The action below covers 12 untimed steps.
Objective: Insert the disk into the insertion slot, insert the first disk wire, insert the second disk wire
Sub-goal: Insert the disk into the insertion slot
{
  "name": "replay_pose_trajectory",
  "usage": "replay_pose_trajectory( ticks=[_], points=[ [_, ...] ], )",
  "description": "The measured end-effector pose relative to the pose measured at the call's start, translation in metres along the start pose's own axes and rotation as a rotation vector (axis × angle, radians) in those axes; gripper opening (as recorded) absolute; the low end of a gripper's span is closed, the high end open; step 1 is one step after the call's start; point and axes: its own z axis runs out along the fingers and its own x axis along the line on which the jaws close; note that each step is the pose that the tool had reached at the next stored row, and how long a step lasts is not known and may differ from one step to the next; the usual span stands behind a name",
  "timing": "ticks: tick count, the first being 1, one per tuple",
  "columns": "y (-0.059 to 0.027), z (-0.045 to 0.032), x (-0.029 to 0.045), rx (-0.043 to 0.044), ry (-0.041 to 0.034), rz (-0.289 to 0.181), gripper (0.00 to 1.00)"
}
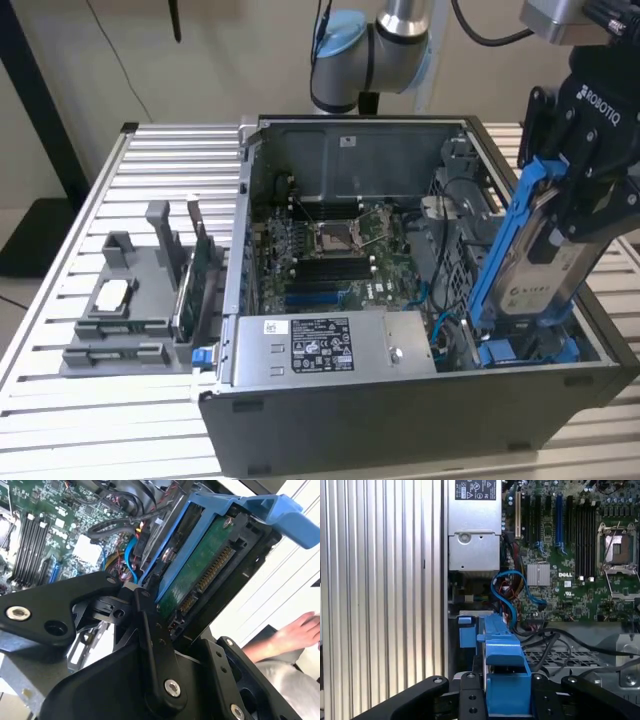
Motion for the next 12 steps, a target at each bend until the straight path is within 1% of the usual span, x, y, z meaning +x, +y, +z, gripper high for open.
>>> replay_pose_trajectory(
  ticks=[12],
  points=[
    [-0.0051,0.0096,-0.0001,0.0,0.0002,0.0,0.32]
  ],
)
